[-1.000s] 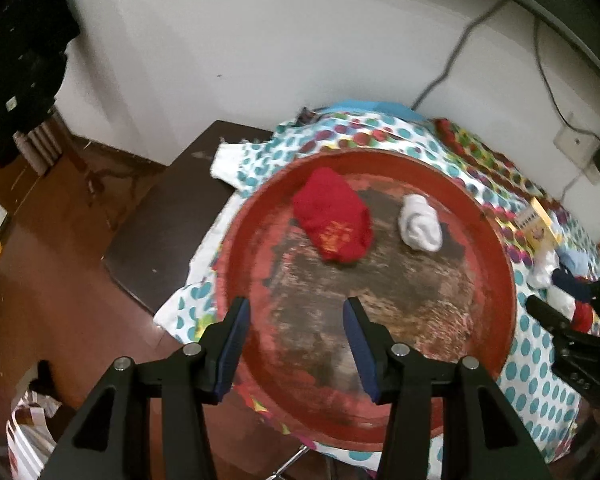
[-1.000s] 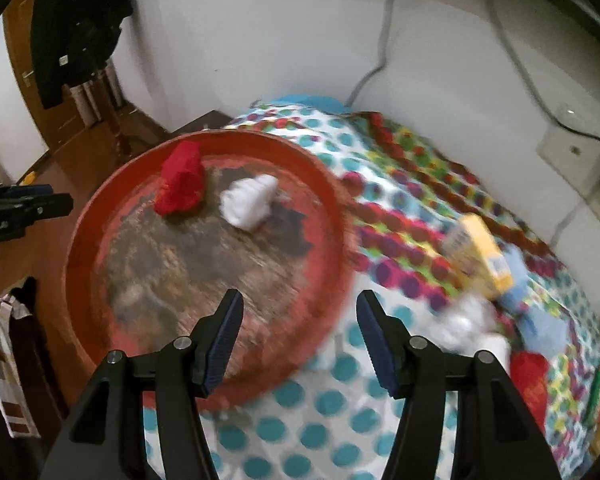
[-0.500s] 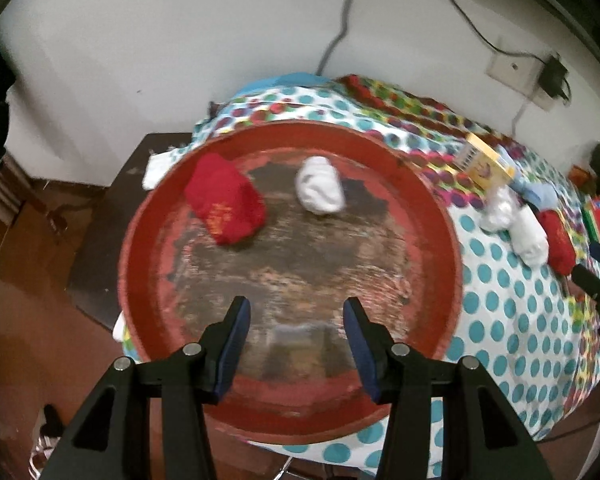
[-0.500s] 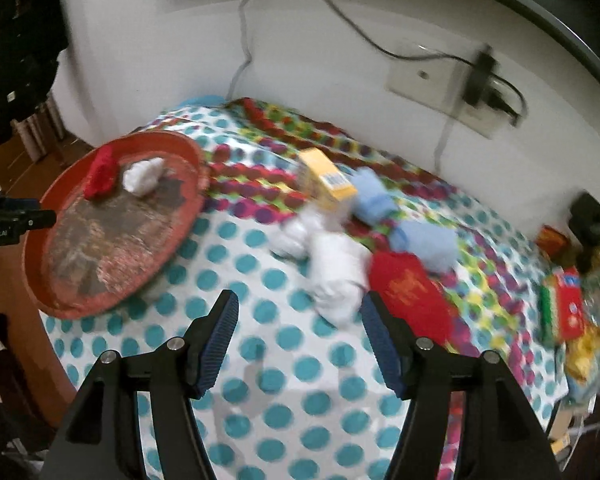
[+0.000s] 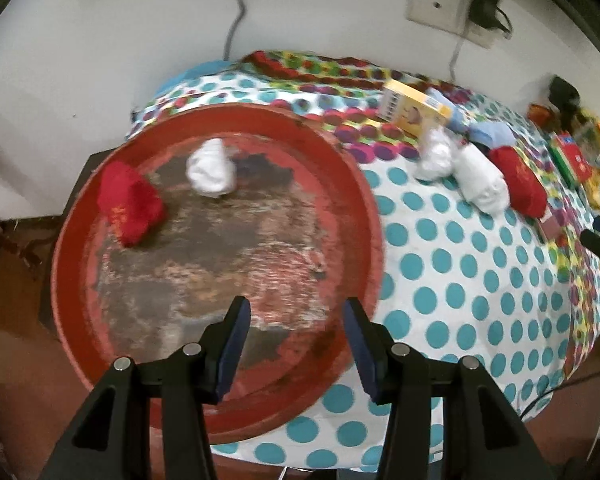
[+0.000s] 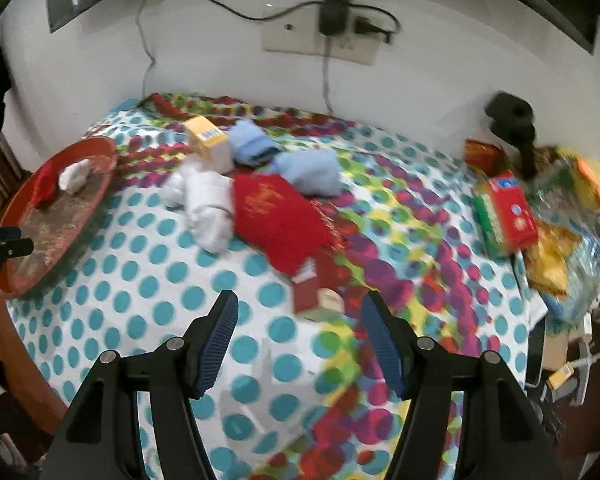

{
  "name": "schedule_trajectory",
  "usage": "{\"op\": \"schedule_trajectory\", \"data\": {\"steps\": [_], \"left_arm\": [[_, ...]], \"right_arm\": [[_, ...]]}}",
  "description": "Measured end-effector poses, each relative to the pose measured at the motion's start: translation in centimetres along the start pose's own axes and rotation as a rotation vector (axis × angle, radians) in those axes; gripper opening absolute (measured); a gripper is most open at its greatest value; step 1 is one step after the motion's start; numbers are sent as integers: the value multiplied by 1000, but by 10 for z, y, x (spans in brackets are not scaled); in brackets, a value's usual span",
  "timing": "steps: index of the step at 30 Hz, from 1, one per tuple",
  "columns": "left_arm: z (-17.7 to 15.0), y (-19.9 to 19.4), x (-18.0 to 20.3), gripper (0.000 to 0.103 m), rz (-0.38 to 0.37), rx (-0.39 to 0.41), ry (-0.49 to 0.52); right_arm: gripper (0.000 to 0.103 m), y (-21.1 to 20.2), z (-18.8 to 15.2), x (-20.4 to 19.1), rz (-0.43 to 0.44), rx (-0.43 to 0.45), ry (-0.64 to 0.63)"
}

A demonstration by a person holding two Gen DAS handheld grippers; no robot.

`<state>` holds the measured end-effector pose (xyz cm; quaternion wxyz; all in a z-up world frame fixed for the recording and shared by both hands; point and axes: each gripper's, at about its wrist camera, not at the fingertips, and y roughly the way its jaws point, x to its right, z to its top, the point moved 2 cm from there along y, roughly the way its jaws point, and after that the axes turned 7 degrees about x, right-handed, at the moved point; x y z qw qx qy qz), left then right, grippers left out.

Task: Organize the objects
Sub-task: 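Move both grippers back toward the remaining items on the cloth, then grasp the rolled white towel with the left gripper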

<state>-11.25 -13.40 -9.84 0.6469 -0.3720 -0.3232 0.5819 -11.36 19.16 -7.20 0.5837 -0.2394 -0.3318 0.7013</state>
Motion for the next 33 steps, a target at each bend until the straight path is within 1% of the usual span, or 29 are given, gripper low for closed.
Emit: {"op": "schedule_trajectory", "data": {"steps": [5, 9, 11, 14, 17, 19, 22, 25, 27, 30, 33], "left_arm": [[-4, 8, 22, 49, -64, -21, 34], [-3, 12, 38, 49, -51, -11, 76], [-1, 16, 46, 49, -65, -14, 83], [4, 21, 59, 49, -74, -23, 97], [10, 28, 74, 49, -87, -30, 112], [15, 34, 86, 49, -115, -35, 102], [21, 41, 102, 49, -146, -43, 93], [30, 49, 119, 49, -147, -50, 97], [37, 55, 131, 50, -165, -52, 94], [49, 61, 146, 49, -183, -54, 77], [60, 70, 159, 49, -198, -58, 61]], "right_arm": [[63, 10, -7, 11, 27, 11, -2], [63, 25, -12, 15, 38, 4, -12], [63, 35, -14, 15, 39, -6, -15], [62, 45, -16, 14, 75, -3, -11], [61, 55, -17, 10, 93, 1, -22], [60, 62, -17, 8, 93, 4, -34], [56, 70, -19, 8, 100, 6, -40], [51, 79, -22, 12, 119, 5, -19], [39, 81, -24, 15, 123, 9, -19], [38, 81, -24, 16, 113, 43, -35], [37, 83, -25, 18, 107, 60, -47]]}}
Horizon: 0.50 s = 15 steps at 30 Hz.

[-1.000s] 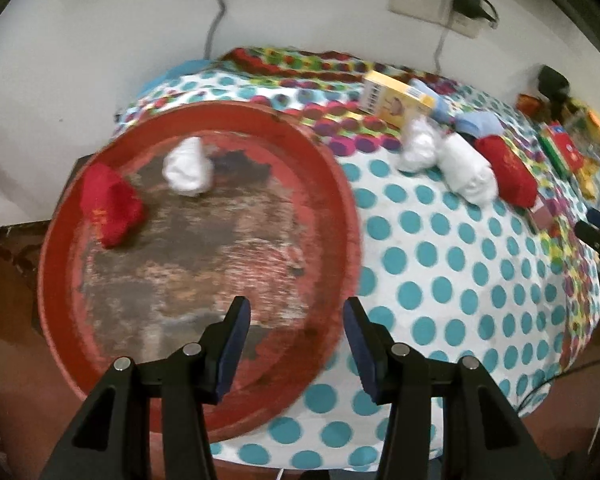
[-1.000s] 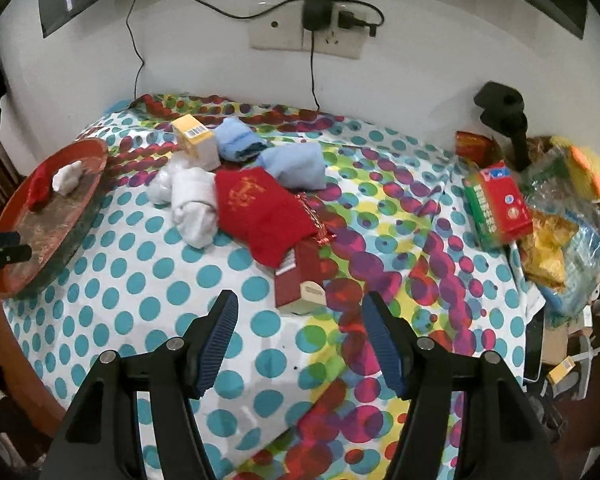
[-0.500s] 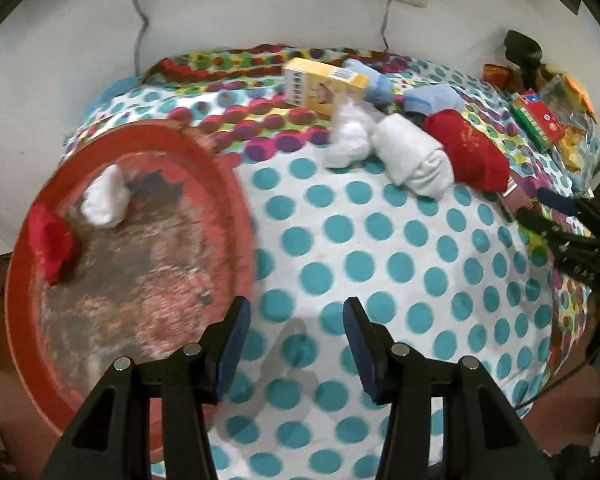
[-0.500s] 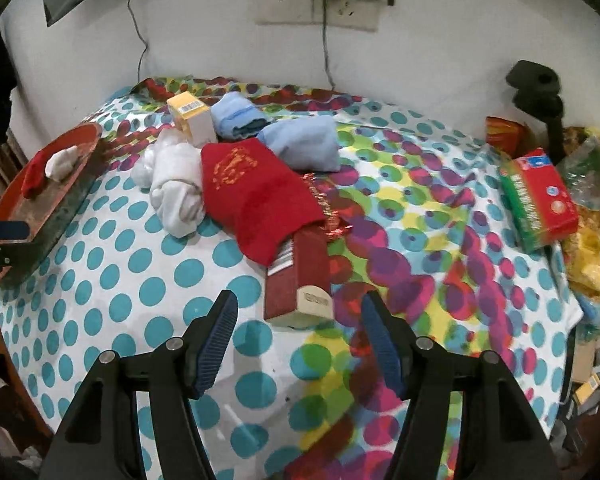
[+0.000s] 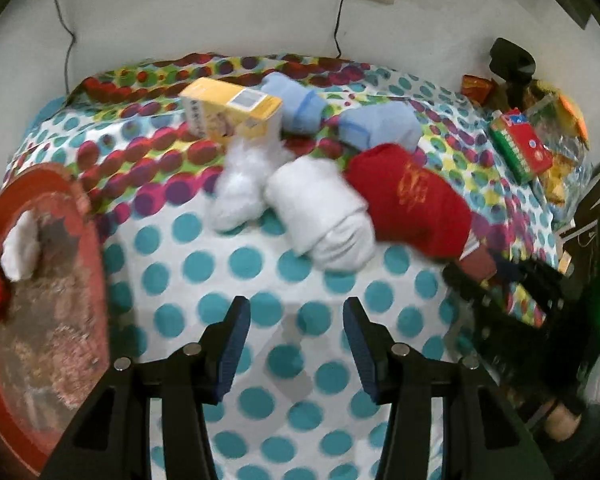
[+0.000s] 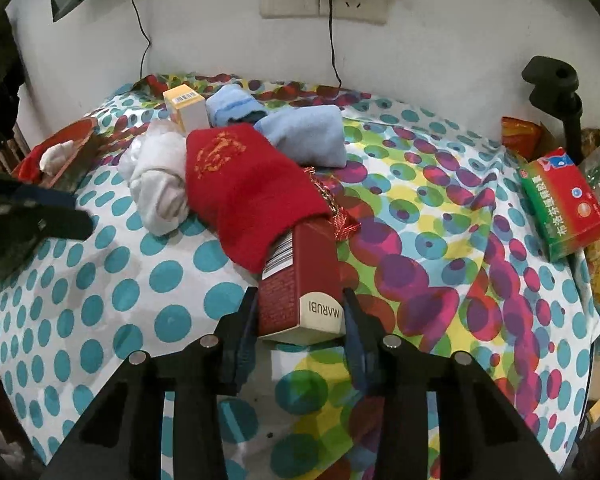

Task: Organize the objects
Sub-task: 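Grasp the rolled white towel with the left gripper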

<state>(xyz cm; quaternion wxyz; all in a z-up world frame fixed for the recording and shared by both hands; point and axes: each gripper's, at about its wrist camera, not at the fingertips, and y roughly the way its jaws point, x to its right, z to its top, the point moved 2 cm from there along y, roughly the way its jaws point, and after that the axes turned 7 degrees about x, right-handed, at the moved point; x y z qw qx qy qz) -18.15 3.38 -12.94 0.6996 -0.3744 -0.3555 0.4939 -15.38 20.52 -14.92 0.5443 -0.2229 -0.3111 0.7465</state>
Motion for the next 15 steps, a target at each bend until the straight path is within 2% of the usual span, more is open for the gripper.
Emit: {"op": "schedule_trajectory", "data": {"steps": [5, 10, 15], "left_arm": [[17, 21, 16, 50, -4, -17, -3], [28, 42, 20, 49, 59, -15, 7], [37, 59, 20, 50, 41, -14, -7]], "right_arm": [[37, 0, 1, 7, 31, 14, 40], [38, 0, 1, 9, 38, 14, 47], [38, 0, 1, 9, 36, 14, 46]]}}
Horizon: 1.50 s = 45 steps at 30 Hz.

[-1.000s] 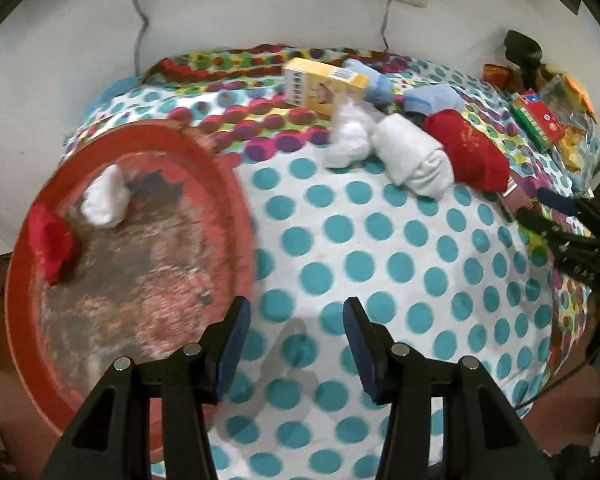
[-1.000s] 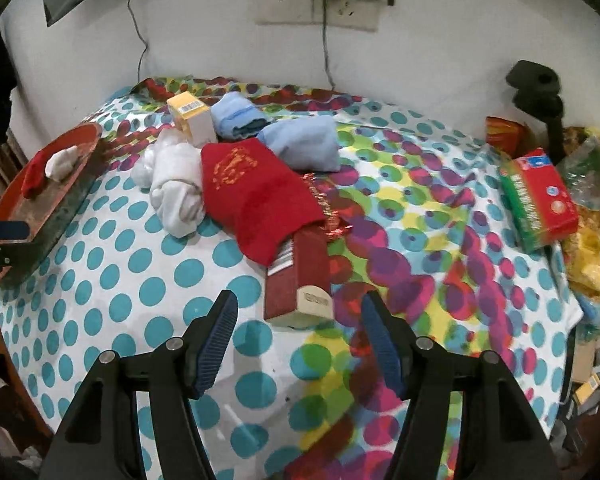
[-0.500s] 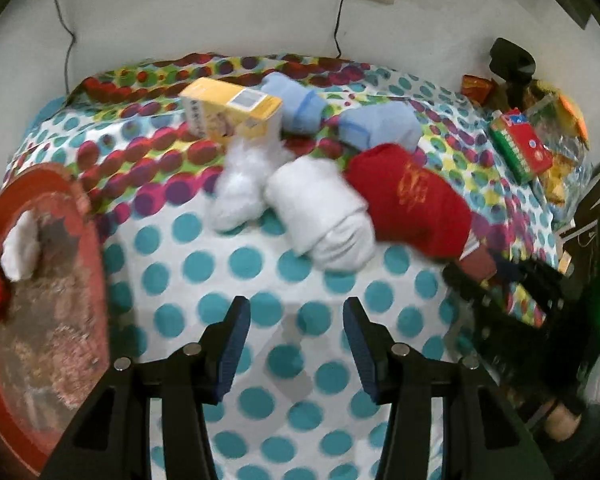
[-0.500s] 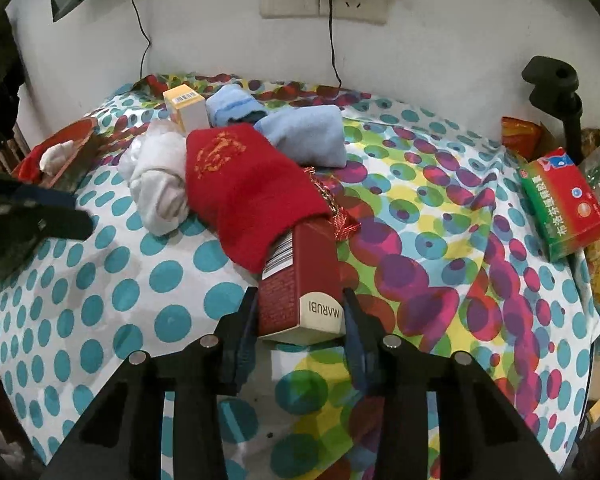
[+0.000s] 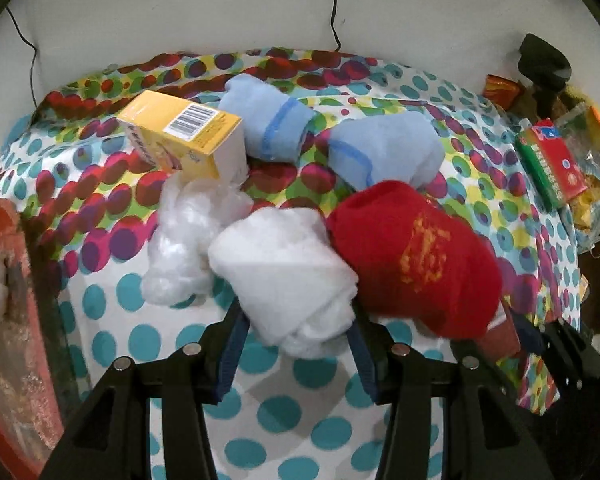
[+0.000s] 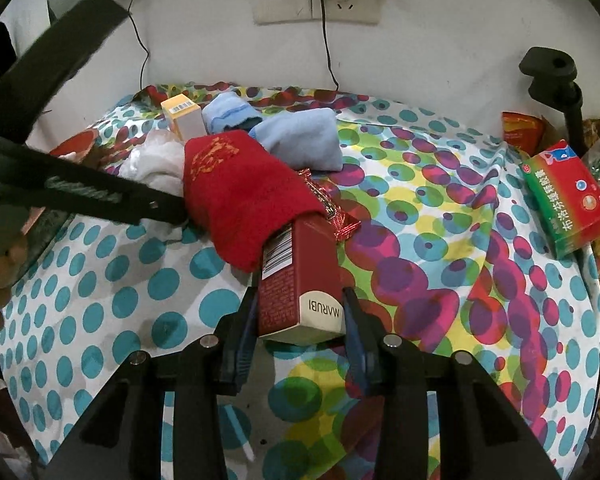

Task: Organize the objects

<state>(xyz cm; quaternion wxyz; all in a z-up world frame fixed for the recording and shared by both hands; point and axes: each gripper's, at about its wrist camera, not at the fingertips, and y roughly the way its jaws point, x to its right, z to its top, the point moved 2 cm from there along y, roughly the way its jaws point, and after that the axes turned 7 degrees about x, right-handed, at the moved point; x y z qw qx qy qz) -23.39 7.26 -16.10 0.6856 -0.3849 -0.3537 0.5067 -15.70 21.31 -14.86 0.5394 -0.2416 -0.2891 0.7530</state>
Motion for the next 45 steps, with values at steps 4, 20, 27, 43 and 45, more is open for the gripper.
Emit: {"op": "schedule_trajectory", "data": {"steps": [4, 20, 27, 43, 45], "left_arm": [[-1, 2, 1, 49, 4, 44, 22], [-22, -57, -11, 37, 116, 140, 127], [-34, -78, -14, 37, 123, 148, 141], [-47, -110, -59, 37, 176, 165, 110], [-48, -111, -67, 37, 183, 162, 104]], "right_arm": [[38, 1, 0, 0, -2, -1, -2], [38, 2, -1, -2, -21, -5, -22], [38, 3, 0, -3, -23, -6, -24], [40, 3, 0, -4, -28, -9, -32], [40, 3, 0, -4, -28, -9, -32]]}}
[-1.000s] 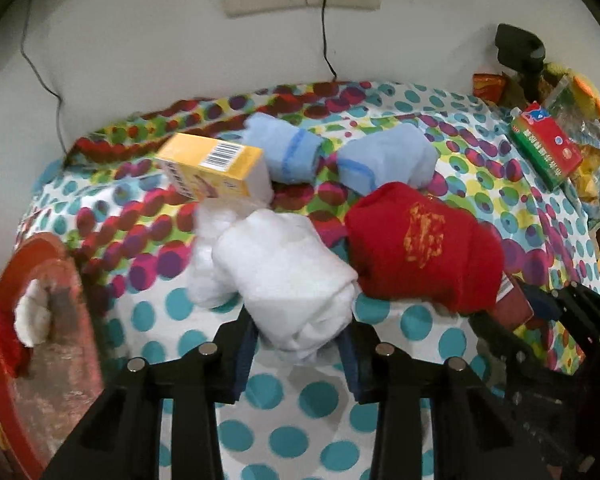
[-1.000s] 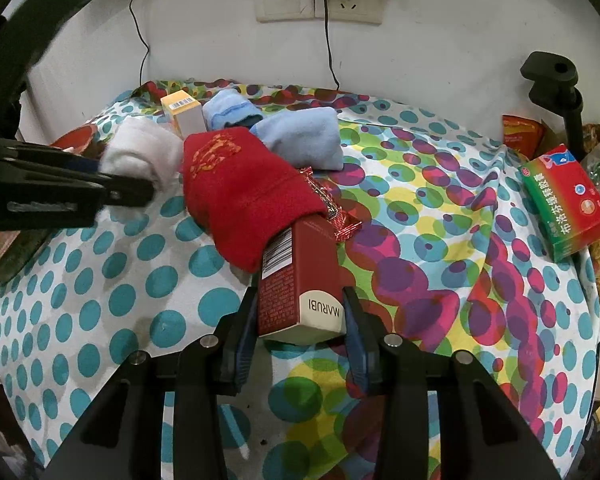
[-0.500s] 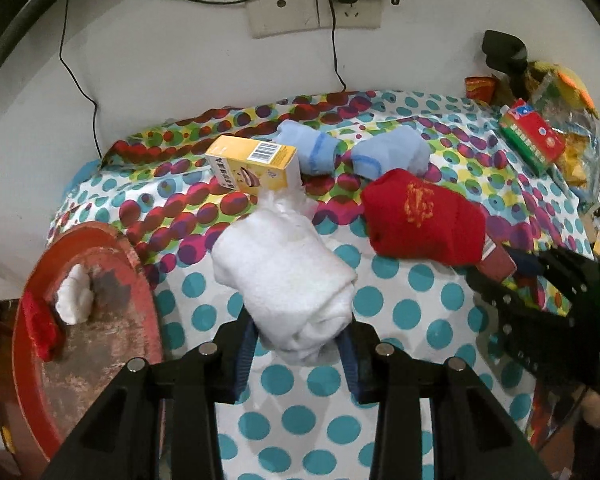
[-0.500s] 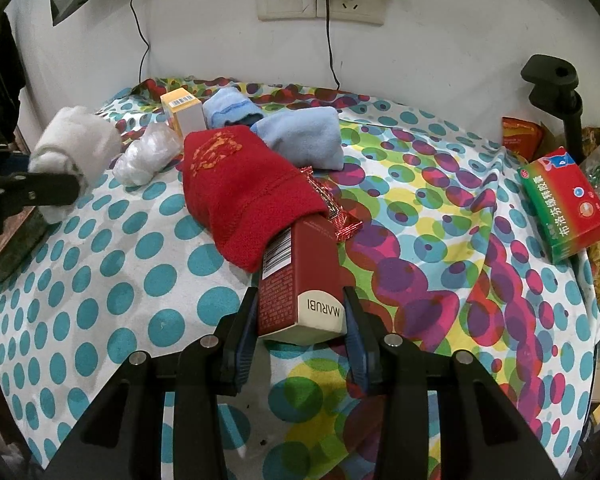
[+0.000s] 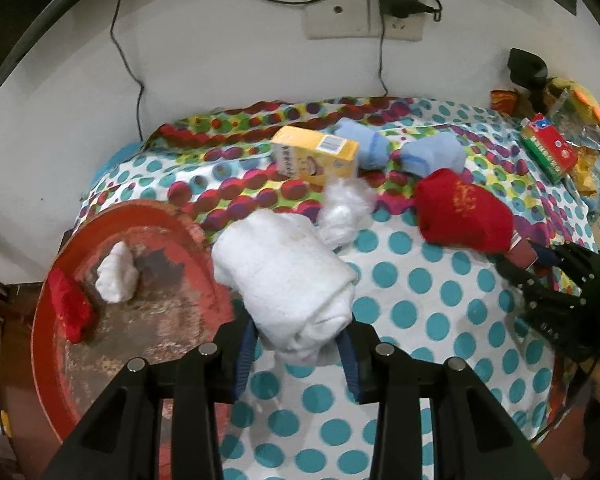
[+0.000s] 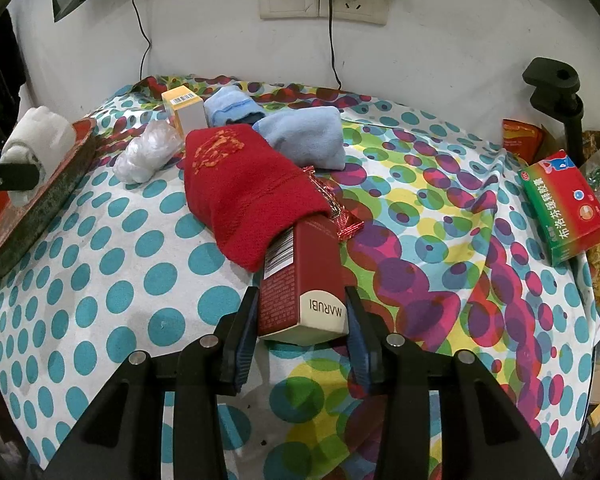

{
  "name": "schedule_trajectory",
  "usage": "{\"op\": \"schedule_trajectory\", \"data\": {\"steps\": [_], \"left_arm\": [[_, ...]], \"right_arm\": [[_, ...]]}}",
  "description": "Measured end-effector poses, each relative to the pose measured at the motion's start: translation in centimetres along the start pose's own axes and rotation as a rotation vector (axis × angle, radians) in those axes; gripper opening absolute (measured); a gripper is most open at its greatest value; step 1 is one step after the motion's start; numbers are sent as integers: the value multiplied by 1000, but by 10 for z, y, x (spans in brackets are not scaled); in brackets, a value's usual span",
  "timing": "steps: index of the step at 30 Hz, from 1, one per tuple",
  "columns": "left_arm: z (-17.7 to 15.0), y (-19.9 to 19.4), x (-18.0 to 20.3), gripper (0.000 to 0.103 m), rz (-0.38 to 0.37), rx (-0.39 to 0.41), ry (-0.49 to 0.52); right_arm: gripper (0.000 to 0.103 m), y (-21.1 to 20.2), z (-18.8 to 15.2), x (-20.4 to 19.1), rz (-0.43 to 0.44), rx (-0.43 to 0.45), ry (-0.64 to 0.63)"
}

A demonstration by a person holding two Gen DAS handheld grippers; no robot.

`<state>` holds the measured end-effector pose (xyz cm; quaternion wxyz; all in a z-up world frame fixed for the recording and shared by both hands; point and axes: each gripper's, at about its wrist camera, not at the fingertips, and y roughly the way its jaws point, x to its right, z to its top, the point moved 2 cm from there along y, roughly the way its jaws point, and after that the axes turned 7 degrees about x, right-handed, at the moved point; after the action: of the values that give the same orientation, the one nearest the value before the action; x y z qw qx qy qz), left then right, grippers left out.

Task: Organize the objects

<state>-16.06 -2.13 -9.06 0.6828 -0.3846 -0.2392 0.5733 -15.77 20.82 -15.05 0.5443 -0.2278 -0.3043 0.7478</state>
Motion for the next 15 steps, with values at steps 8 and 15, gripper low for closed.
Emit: {"op": "schedule_trajectory", "data": {"steps": [8, 15], "left_arm": [[-1, -10, -28, 37, 27, 12, -30], [-3, -13, -56, 37, 55, 5, -81]], "right_arm": [[40, 0, 0, 0, -1, 0, 0], [40, 0, 0, 0, -1, 0, 0]]}}
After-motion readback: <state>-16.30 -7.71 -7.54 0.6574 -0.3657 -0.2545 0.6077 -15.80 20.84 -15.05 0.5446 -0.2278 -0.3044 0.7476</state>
